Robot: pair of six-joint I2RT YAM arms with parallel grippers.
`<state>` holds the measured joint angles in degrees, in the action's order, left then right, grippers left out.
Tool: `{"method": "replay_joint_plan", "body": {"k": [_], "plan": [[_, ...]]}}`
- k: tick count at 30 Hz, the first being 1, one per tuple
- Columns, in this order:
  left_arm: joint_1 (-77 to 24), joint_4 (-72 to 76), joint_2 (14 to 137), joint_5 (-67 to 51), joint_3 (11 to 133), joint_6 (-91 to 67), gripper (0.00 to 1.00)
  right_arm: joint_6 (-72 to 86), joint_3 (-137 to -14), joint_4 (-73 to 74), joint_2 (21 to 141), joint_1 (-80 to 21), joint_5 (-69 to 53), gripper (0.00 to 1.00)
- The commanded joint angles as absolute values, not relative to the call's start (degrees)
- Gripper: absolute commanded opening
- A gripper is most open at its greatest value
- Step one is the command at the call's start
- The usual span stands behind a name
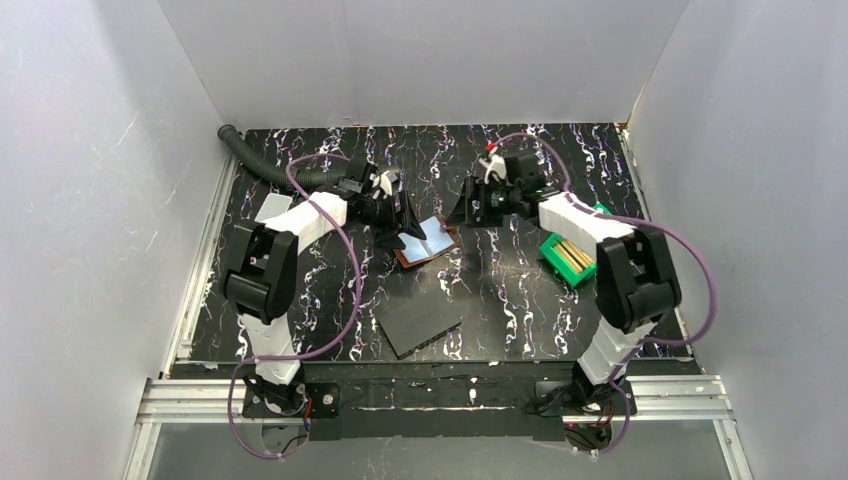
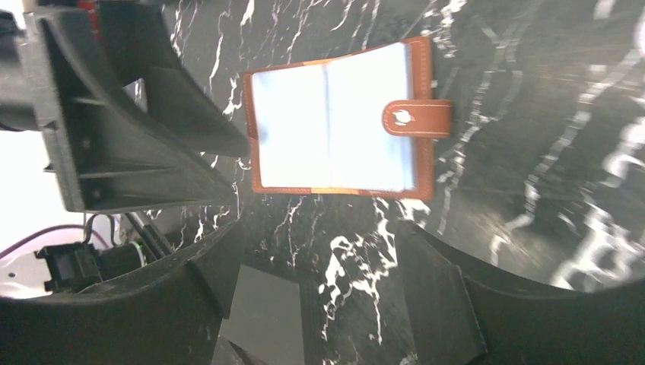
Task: Put the credit cards into the card holder
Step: Open the card holder at the center of the board, then pick up the credit card from the storage box.
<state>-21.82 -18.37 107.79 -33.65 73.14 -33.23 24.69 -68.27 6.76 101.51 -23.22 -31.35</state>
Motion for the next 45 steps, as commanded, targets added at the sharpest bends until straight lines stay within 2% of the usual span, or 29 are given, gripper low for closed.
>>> {"method": "replay_joint_plan", "body": {"k": [1, 6, 9, 13, 15, 18, 22, 27, 35, 45], "plan": [[-21.75, -19.59, 99.58, -38.36, 76.13, -33.05, 0.67, 17.03, -71.34, 19.47, 93.38, -19.34, -23.30, 0.82], [-21.80, -19.60, 95.60, -41.50, 76.42, -32.47, 0.71, 12.10, -73.51, 28.51, 87.42, -15.33, -11.71, 0.83], [-21.73, -19.76, 93.92, -44.18, 76.98, -32.08, 0.72, 5.94, -74.49, 32.65, 84.18, -15.12, 7.49, 0.85], [-21.82, -21.78, 91.12, -47.15, 77.90, -29.70, 0.76, -3.91, -74.44, 39.26, 81.55, -14.26, 18.26, 0.88], [-21.80, -20.75, 88.74, -47.28, 75.29, -28.75, 0.79, -8.95, -69.82, 37.86, 78.00, -12.08, 25.47, 0.88], [-21.97, -17.98, 85.80, -47.52, 71.97, -29.79, 0.80, -29.88, -58.11, 27.85, 67.61, -7.86, 24.19, 0.92], [-21.89, -16.55, 84.84, -47.74, 70.88, -30.78, 0.80, -38.33, -55.25, 26.19, 72.93, -1.89, 13.28, 0.86], [-21.52, -15.78, 85.51, -48.12, 70.49, -31.47, 0.80, -47.42, -49.84, 19.47, 74.69, 2.30, 6.06, 0.83], [-20.15, -13.83, 87.09, -49.78, 69.87, -33.30, 0.79, -49.73, -48.91, 11.15, 82.51, 4.33, -3.50, 0.83], [-18.27, -11.54, 87.77, -51.39, 69.06, -35.29, 0.78, -50.90, -56.09, 14.83, 94.99, 8.43, -11.39, 0.91]]}}
